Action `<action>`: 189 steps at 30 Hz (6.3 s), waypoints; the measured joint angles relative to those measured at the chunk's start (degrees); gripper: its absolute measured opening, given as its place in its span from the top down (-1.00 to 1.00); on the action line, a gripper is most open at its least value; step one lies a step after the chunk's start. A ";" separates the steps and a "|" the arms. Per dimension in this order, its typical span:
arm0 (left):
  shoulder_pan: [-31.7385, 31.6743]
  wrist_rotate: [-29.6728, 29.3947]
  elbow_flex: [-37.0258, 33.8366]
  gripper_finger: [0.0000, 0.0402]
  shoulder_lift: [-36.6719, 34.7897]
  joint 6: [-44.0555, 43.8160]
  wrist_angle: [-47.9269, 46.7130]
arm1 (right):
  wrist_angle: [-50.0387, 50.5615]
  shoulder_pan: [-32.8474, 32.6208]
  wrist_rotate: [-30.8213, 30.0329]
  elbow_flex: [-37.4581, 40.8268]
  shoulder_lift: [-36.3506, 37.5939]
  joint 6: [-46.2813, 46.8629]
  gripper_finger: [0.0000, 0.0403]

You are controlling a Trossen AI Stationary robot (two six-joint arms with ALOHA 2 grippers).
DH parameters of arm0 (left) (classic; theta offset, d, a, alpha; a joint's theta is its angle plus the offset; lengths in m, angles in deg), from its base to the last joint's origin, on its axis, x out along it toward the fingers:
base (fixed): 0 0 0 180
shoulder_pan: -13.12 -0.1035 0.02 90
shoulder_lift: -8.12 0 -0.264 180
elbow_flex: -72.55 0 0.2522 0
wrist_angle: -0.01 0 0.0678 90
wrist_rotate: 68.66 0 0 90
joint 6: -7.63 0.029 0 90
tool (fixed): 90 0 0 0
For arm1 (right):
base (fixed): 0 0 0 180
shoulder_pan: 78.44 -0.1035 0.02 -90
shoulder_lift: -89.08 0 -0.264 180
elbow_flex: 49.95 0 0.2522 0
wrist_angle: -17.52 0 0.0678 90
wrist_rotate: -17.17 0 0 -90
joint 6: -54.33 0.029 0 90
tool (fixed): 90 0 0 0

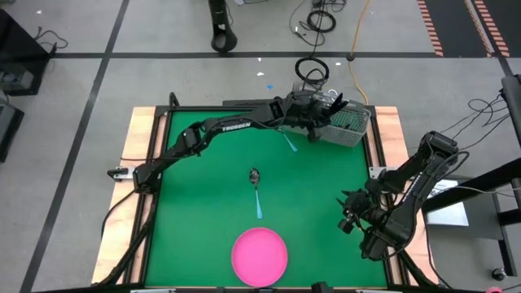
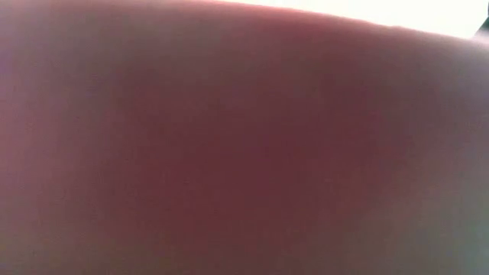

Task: Sort silverware
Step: Put the blue spoon into the utensil holder

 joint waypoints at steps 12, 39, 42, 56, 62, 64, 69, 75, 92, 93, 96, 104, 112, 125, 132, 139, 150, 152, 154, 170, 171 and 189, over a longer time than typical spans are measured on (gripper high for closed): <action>0.68 3.75 0.07 0.37 -0.13 0.64 -5.65 | -0.13 0.00 -0.02 -0.02 0.00 0.00 0.37; 0.28 3.75 -0.07 0.37 -6.10 5.23 -5.63 | -0.44 0.02 0.22 -0.06 -0.07 -0.69 0.37; 0.28 2.91 0.02 0.37 -9.33 7.47 -7.75 | -0.43 0.00 0.20 -0.06 -0.05 -0.70 0.37; 5.05 -0.22 0.17 0.38 -24.71 26.80 -34.26 | -0.82 0.00 -0.08 -0.06 -0.02 -0.63 0.37; 5.27 -0.18 -0.51 0.38 -24.36 30.74 -56.49 | -1.16 0.06 -0.12 -0.06 -0.02 -0.63 0.37; 4.98 -0.20 -1.90 0.38 -22.76 32.40 -60.44 | -1.26 0.12 -0.03 -0.06 -0.02 -0.63 0.37; 3.87 -3.51 -7.02 0.38 -18.82 38.62 -56.74 | -1.38 0.14 -0.19 -0.06 -0.02 -0.63 0.37; 3.30 -14.16 -9.01 0.38 -10.84 49.76 -49.24 | -1.46 0.13 -0.13 -0.06 -0.02 -0.76 0.37; -0.75 -14.81 -8.87 0.38 -2.56 58.11 -35.29 | -1.39 0.13 -0.28 -0.06 -0.02 -3.55 0.37; -0.84 -14.06 -8.87 0.38 -2.56 57.61 -34.87 | -1.29 0.13 -0.41 -0.06 -0.02 -3.65 0.37; -1.05 -13.16 -8.87 0.38 -2.56 57.37 -33.94 | -1.23 0.13 -1.38 -0.06 -0.02 -3.69 0.37; -3.03 -11.12 -8.83 0.38 -2.60 54.65 -33.46 | -1.20 0.17 -1.77 -0.06 -0.02 -3.62 0.37; -3.78 -9.67 -8.81 0.38 -2.69 54.39 -34.08 | -1.20 0.24 -1.77 -0.06 -0.02 -3.50 0.37; 1.84 -12.17 -5.04 0.38 -9.20 52.67 -46.10 | -6.63 5.84 -5.73 -0.06 -0.02 -9.61 0.37; -1.96 -4.26 -5.10 0.38 -18.38 42.09 -61.85 | -19.84 16.34 -6.45 2.25 -0.02 -26.15 0.37; -18.36 21.35 -20.98 0.38 -23.42 36.67 -65.52 | -39.02 29.66 -1.46 13.86 5.83 -43.89 0.48; -21.81 24.76 -47.19 0.38 -34.96 37.91 -51.44 | -78.00 62.47 26.84 15.98 5.80 -76.81 0.53; -21.66 24.75 -49.96 0.38 -38.34 37.89 -49.48 | -78.69 66.28 28.96 14.28 1.97 -77.72 0.53; -21.66 25.05 -52.00 0.38 -42.09 37.16 -46.79 | -79.71 68.54 29.86 12.19 -2.39 -79.64 0.53; -20.44 24.63 -56.63 0.38 -53.79 33.52 -40.61 | -68.59 73.74 22.45 -4.54 -27.23 -74.04 0.53; -20.44 24.65 -56.63 0.38 -53.79 33.52 -40.62 | -68.63 74.04 22.28 -4.59 -27.75 -73.43 0.53; -20.42 23.80 -56.63 0.38 -53.77 33.72 -38.14 | -70.34 75.84 20.60 -4.57 -29.22 -71.00 0.52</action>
